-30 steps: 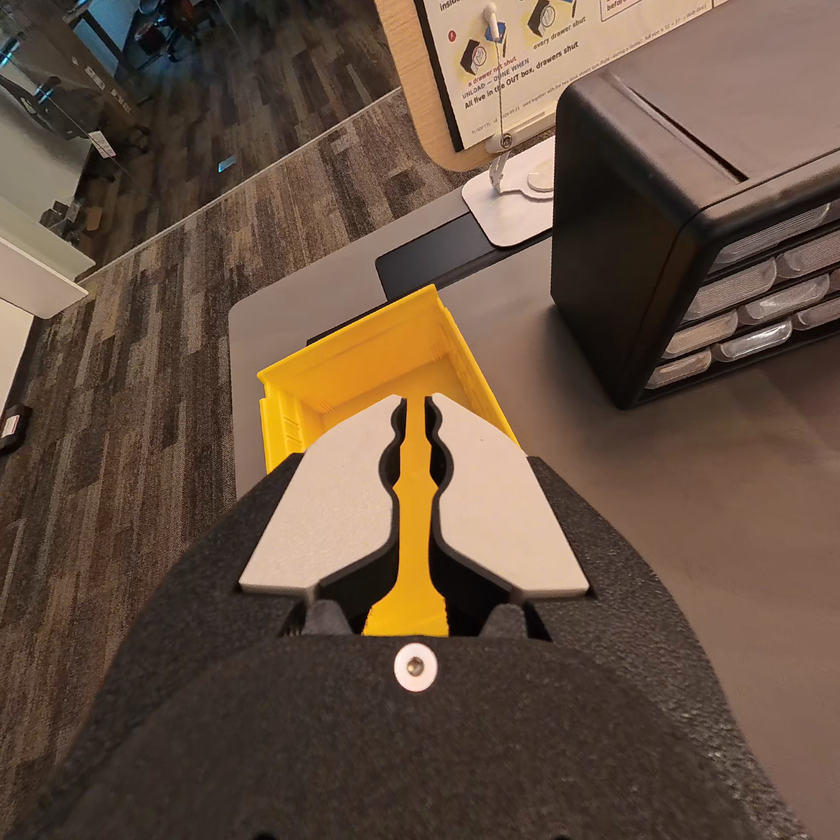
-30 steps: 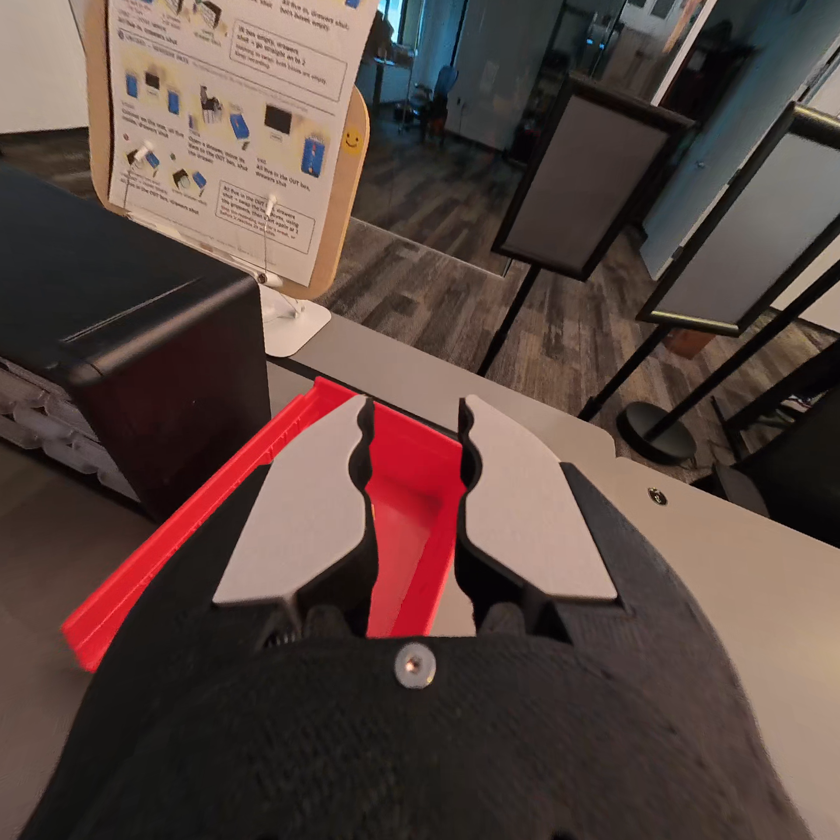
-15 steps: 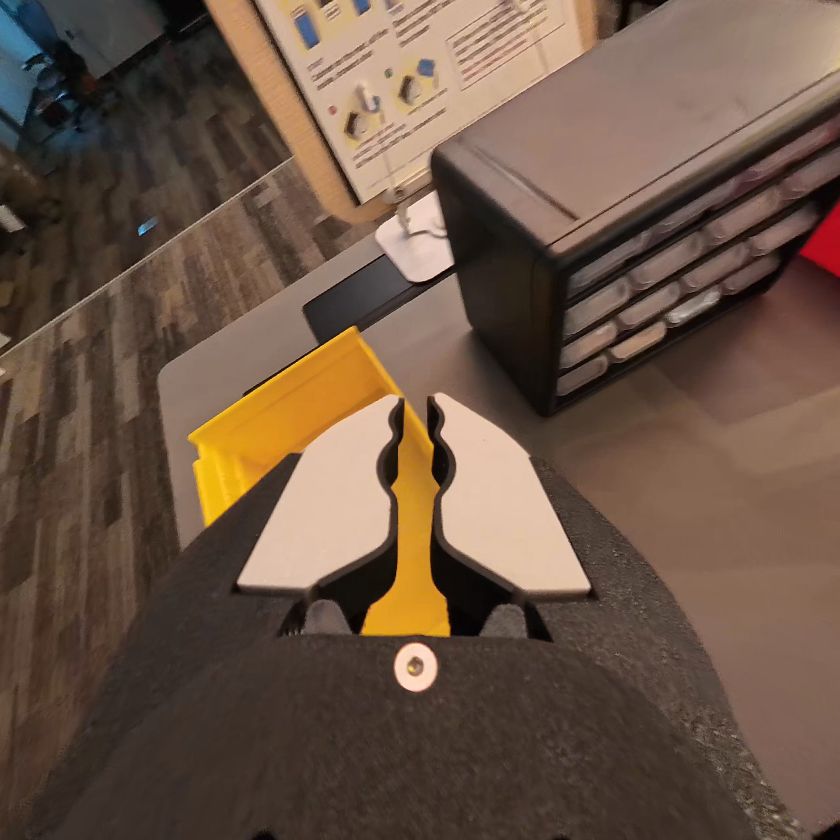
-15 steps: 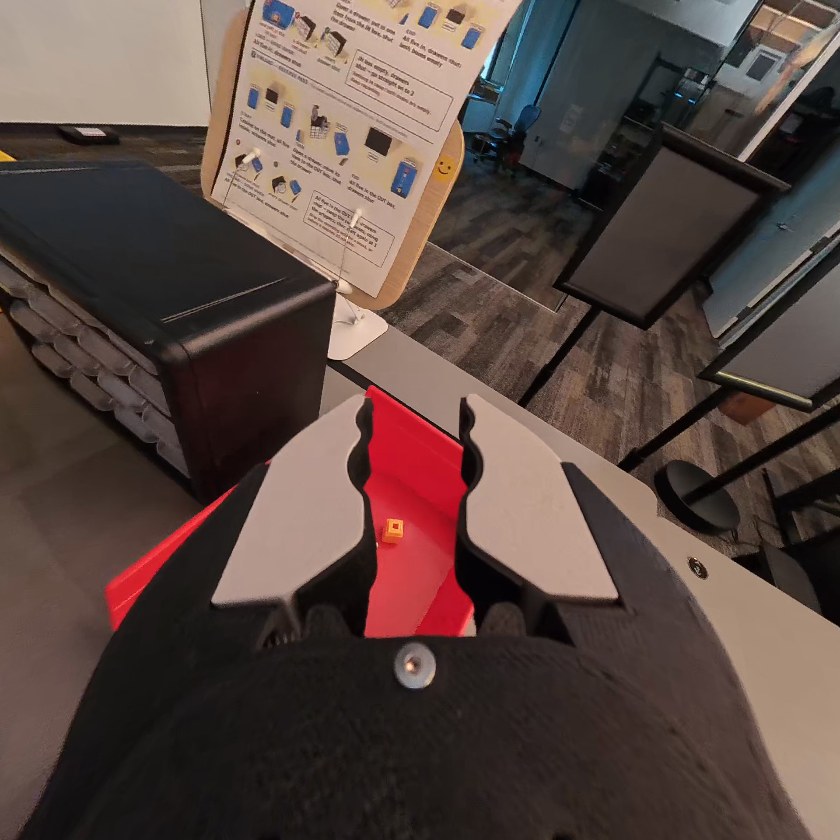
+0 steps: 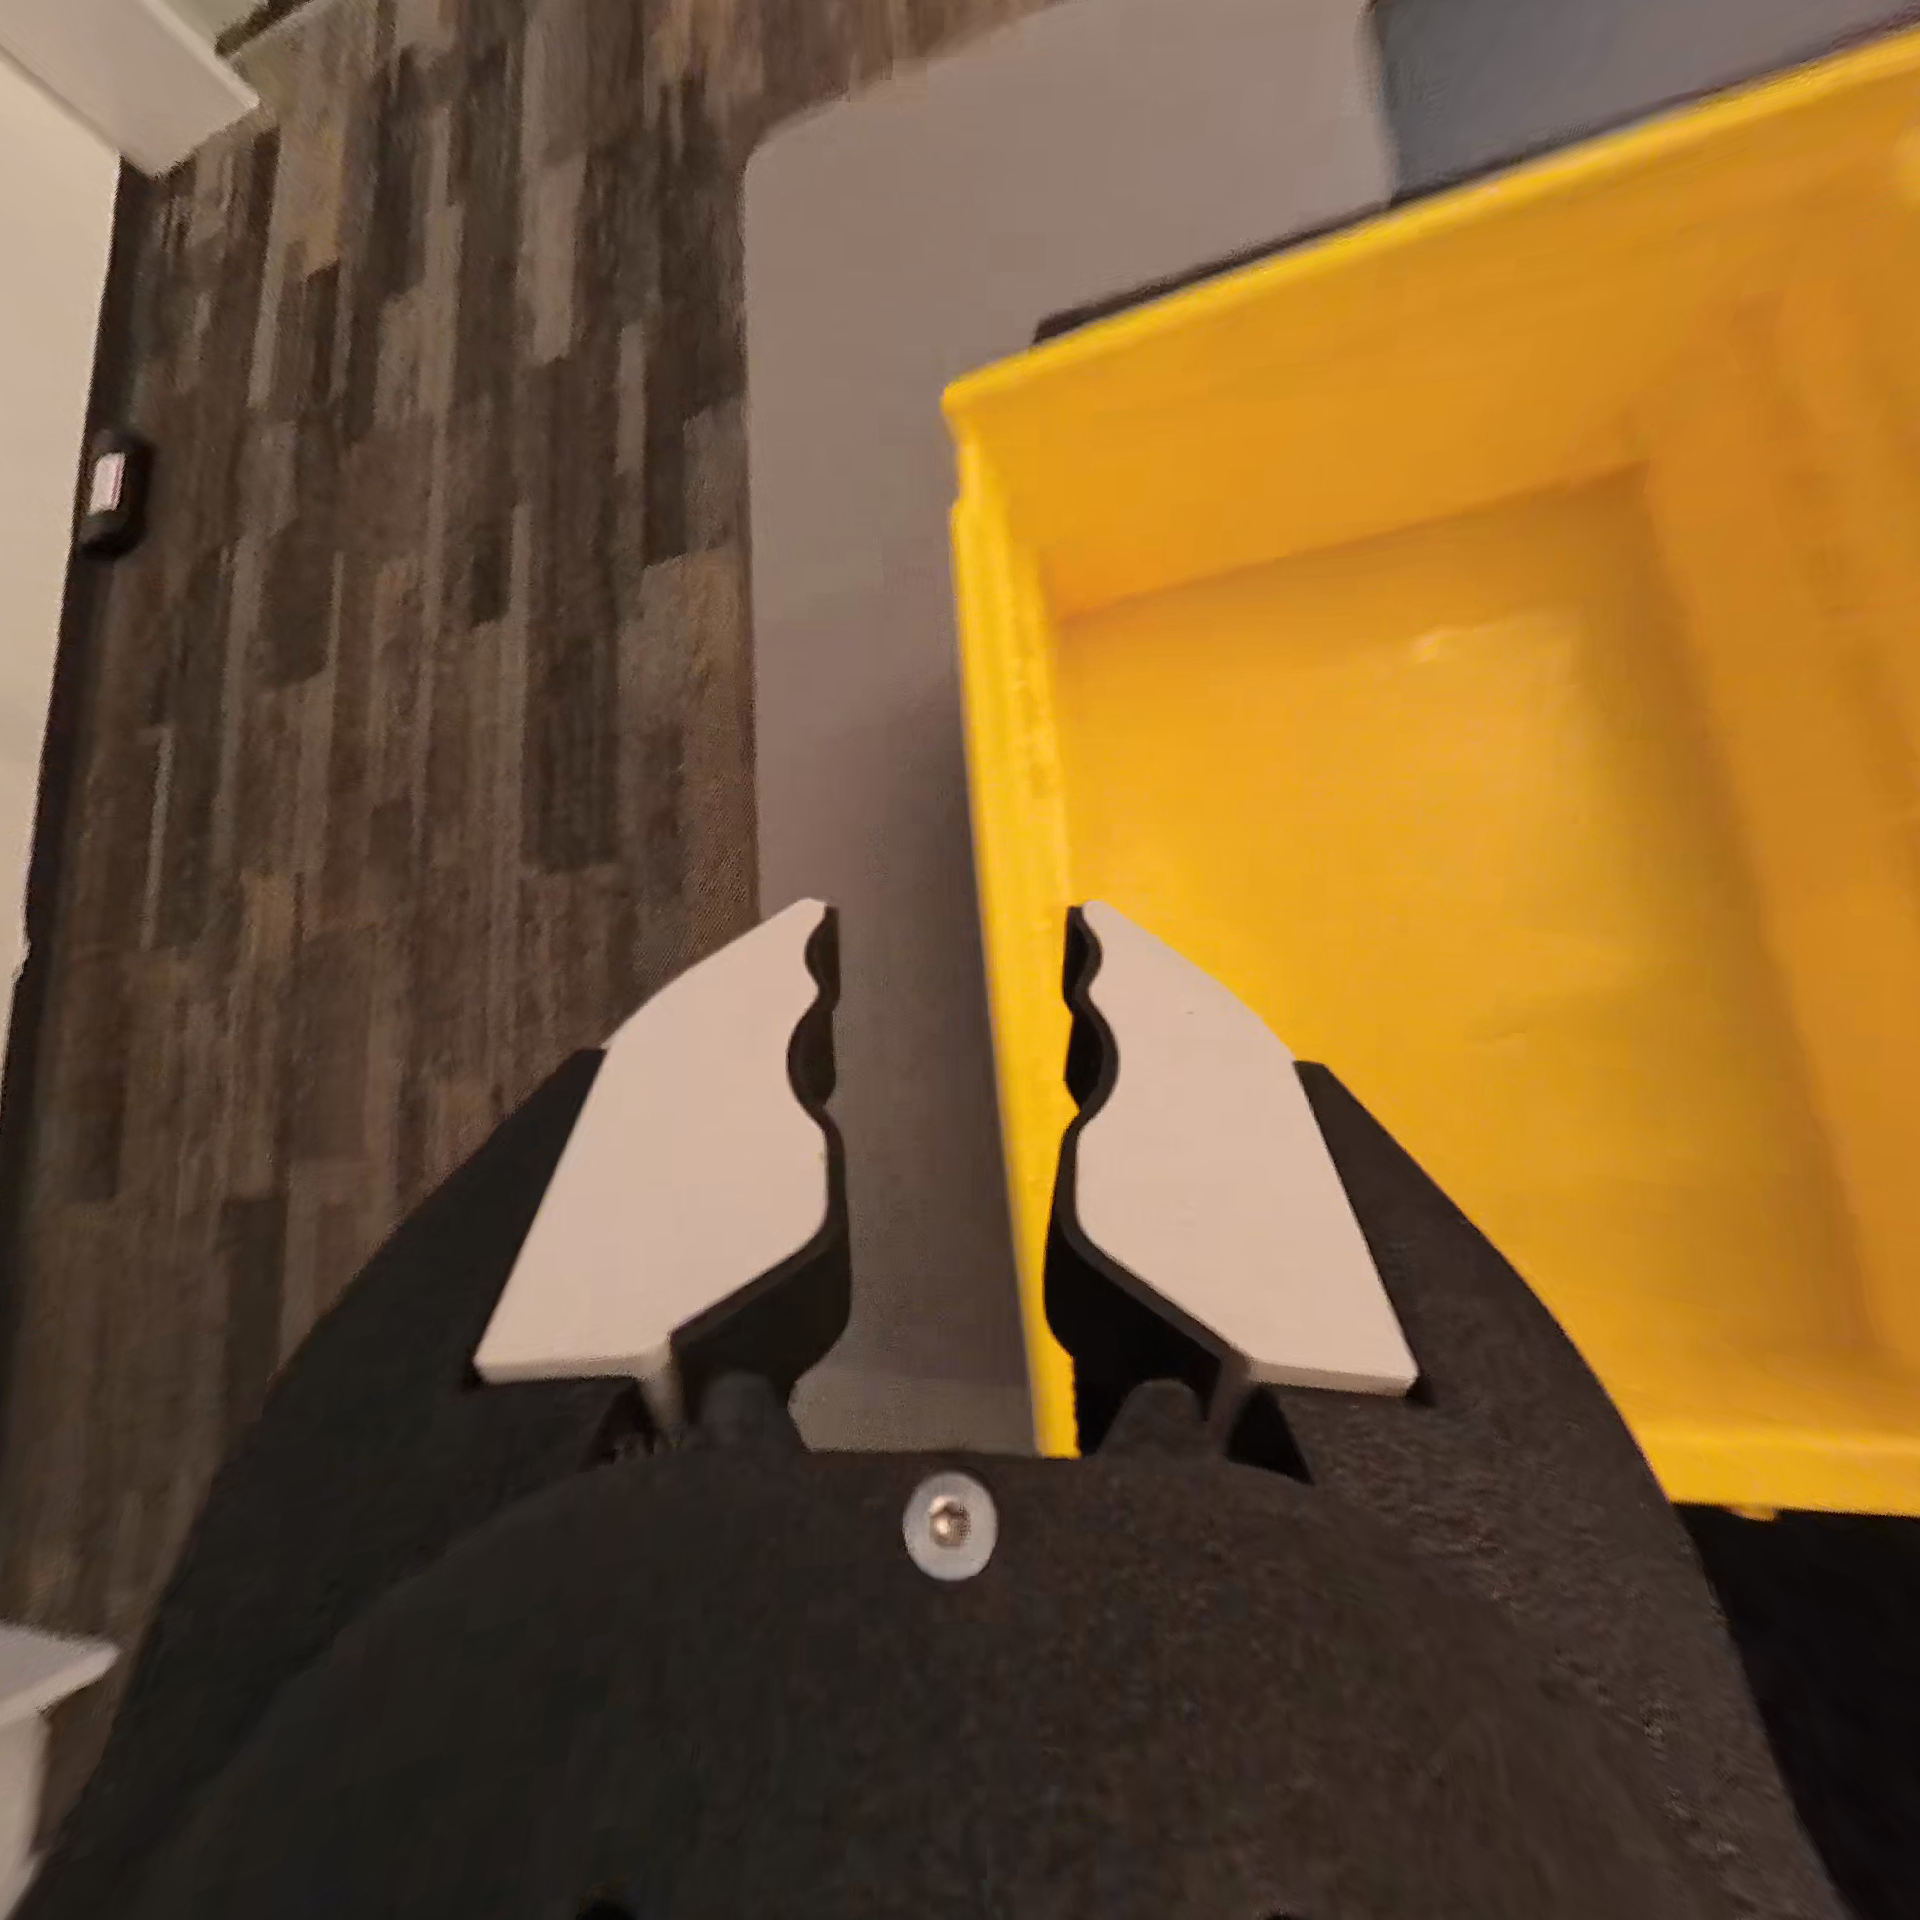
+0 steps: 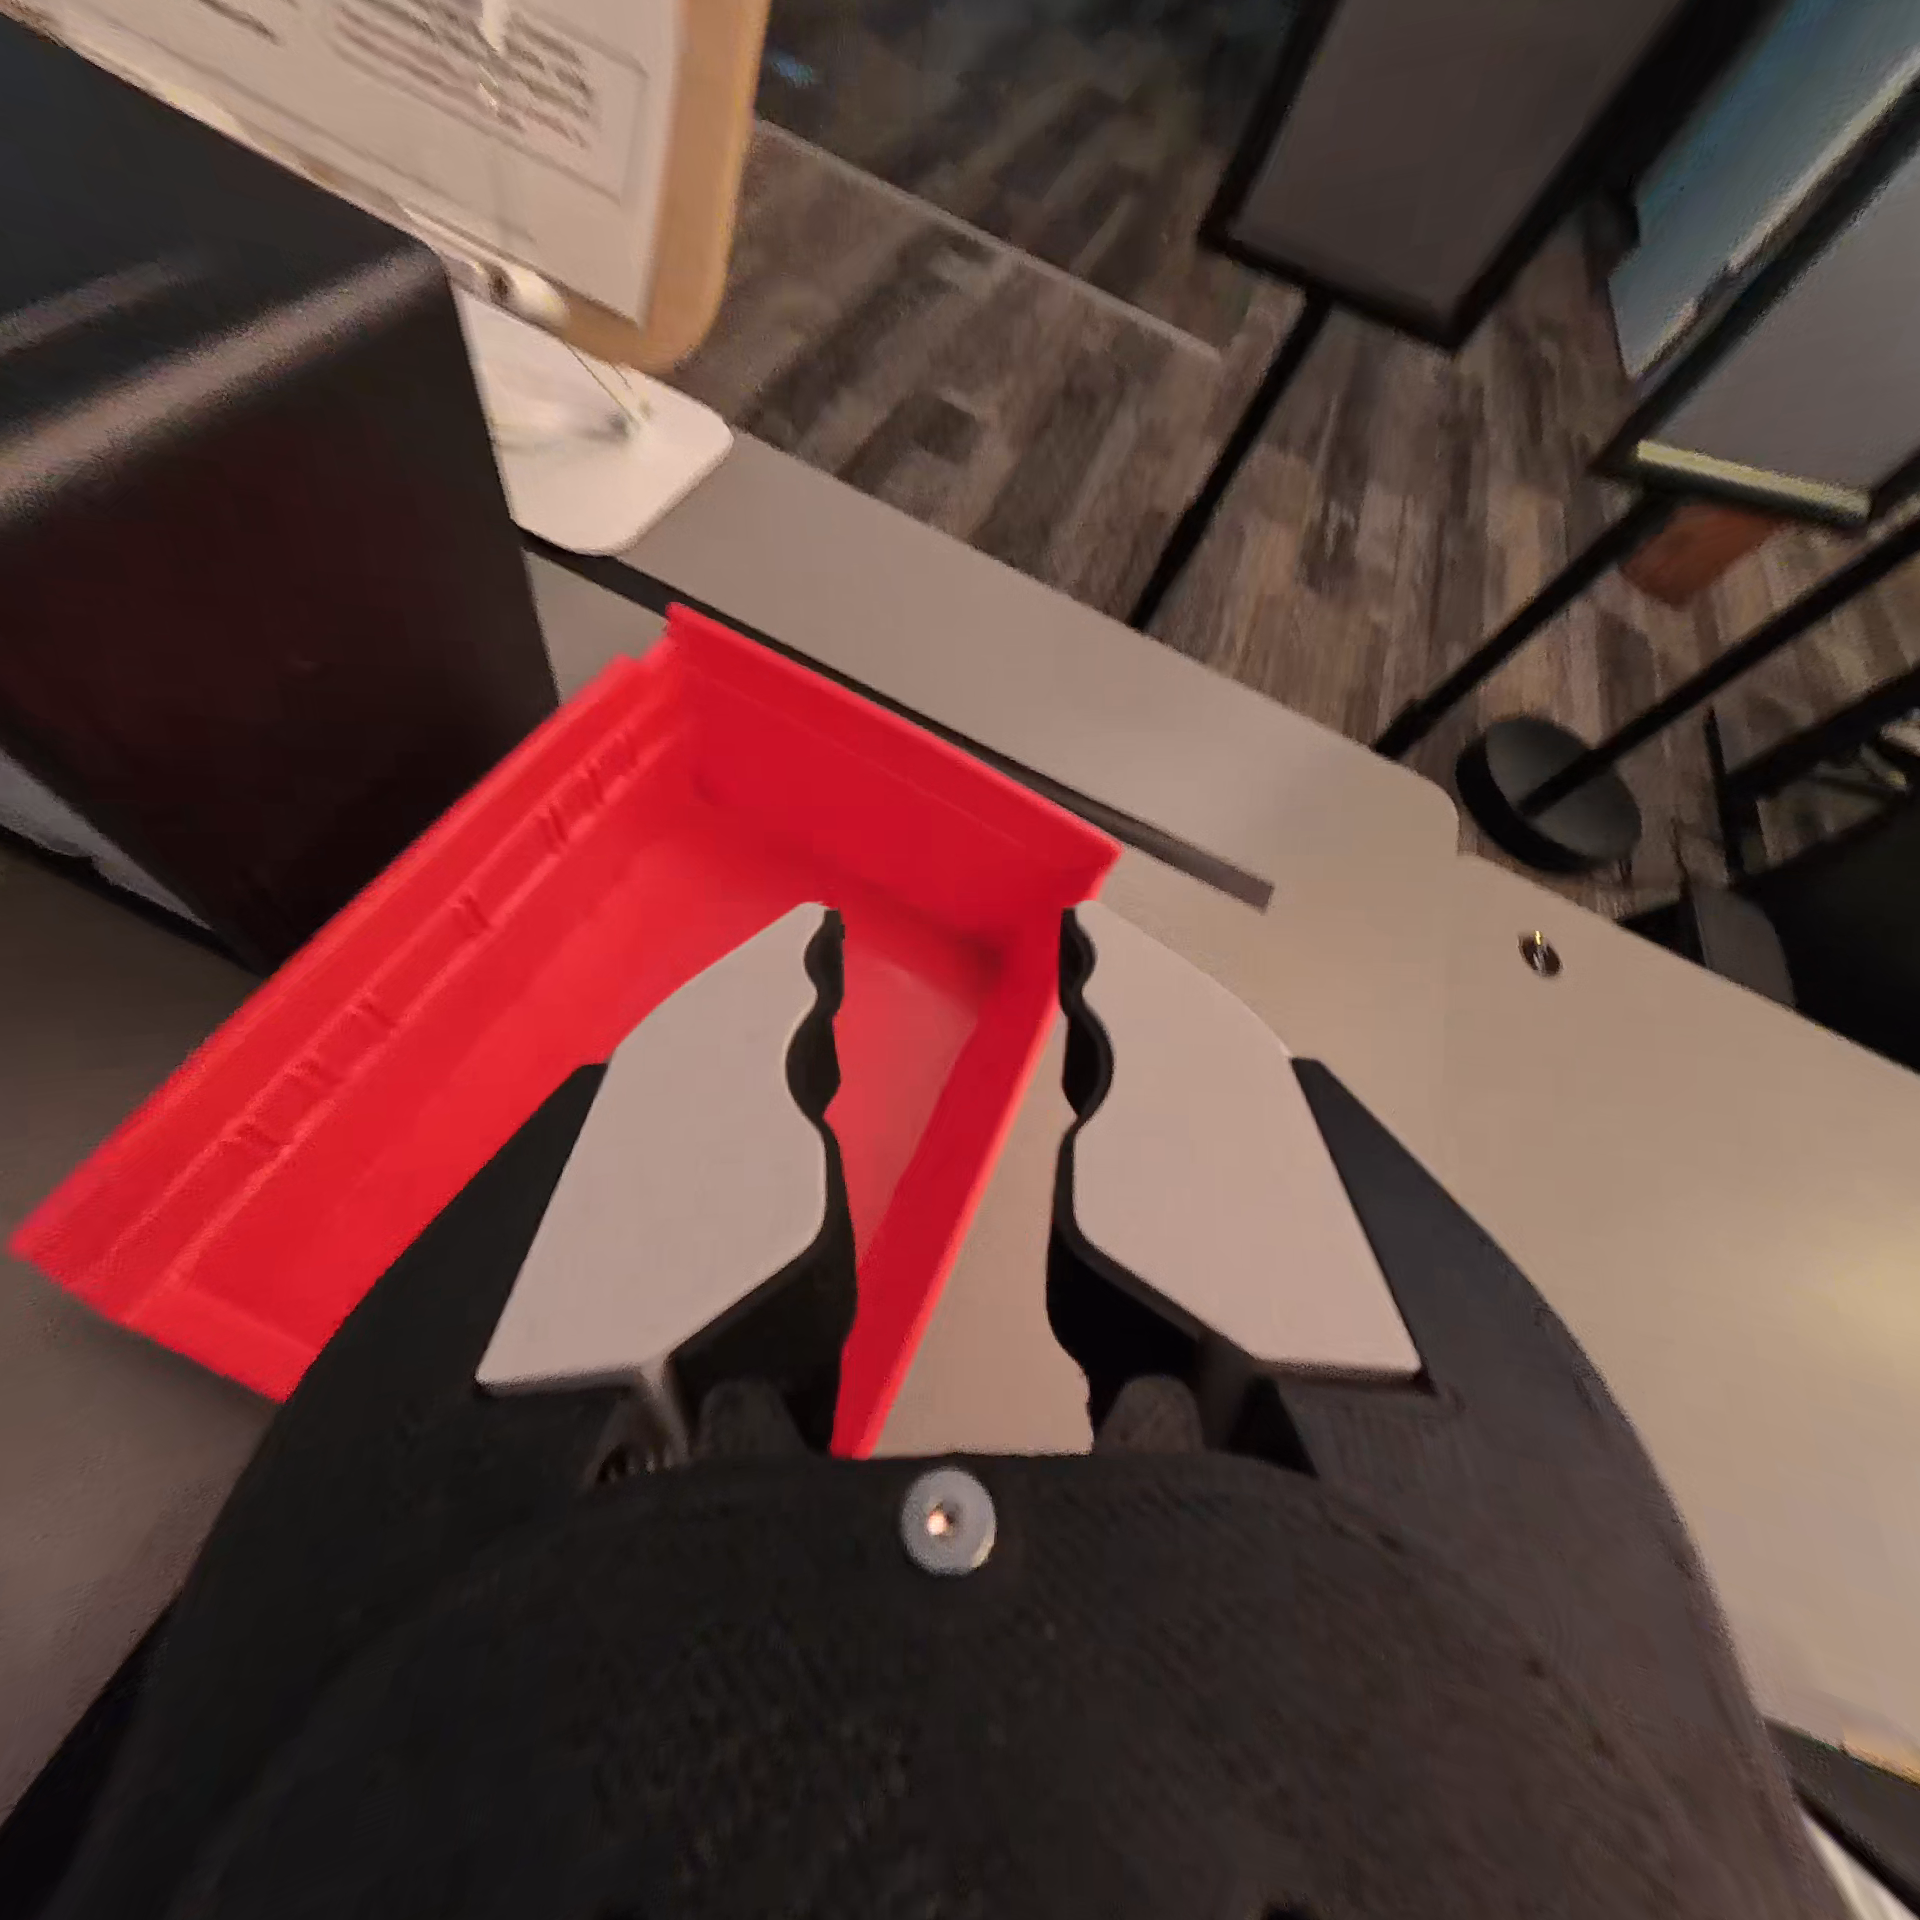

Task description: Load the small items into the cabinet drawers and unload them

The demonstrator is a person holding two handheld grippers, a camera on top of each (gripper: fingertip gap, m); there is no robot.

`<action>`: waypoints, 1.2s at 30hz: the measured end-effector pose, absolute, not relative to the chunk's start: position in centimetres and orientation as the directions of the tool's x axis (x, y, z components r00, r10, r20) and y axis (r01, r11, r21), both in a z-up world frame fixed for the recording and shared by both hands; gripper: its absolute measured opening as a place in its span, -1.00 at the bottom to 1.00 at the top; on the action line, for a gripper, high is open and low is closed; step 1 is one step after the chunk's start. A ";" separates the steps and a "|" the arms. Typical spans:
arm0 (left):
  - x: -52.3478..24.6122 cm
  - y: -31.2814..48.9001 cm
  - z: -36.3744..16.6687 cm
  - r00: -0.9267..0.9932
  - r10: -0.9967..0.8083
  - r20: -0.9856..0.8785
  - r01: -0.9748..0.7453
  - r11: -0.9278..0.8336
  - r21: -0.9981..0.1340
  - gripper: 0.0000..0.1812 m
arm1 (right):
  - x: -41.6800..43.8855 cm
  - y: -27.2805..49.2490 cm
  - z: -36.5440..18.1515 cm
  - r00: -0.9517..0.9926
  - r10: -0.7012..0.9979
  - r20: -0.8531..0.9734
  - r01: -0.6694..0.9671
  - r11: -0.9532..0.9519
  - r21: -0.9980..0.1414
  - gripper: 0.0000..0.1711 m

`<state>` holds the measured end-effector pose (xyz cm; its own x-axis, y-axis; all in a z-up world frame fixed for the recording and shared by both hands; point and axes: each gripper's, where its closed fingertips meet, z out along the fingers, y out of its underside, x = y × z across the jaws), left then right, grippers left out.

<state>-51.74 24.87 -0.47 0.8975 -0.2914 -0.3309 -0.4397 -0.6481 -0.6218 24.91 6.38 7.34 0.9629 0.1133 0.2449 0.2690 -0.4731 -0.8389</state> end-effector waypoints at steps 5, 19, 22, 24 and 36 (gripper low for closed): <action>-53.2 25.4 -4.5 0.913 -0.353 -0.204 -0.406 -0.735 -0.543 -0.44 | 28.1 6.6 4.1 0.984 0.055 0.171 0.172 -0.569 -0.804 -0.51; -51.2 24.0 -11.4 0.913 -0.401 0.078 -0.357 -0.875 -0.328 -0.92 | 29.9 7.9 -4.1 1.000 -0.004 0.014 0.006 -0.769 -0.639 -0.50; -51.1 23.9 -11.7 0.915 -0.395 0.086 -0.356 -0.887 -0.293 -0.93 | 30.3 7.6 -4.7 1.000 -0.019 0.019 -0.003 -0.793 -0.610 -0.50; -51.1 23.8 -11.7 0.911 -0.403 0.086 -0.367 -0.889 -0.275 -0.93 | 30.4 7.7 -5.0 1.000 -0.020 0.008 -0.011 -0.802 -0.597 -0.50; -51.1 23.4 -11.4 0.910 -0.393 0.130 -0.363 -0.909 -0.207 -0.94 | 30.3 7.8 -9.2 0.995 -0.059 -0.082 -0.087 -0.912 -0.401 -0.59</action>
<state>-51.11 23.36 -11.36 0.9104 -0.3930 0.1296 -0.3628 -0.9086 -0.2069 30.35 7.84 -9.21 0.9949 -0.0589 -0.0820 -0.0871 -0.9117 -0.4015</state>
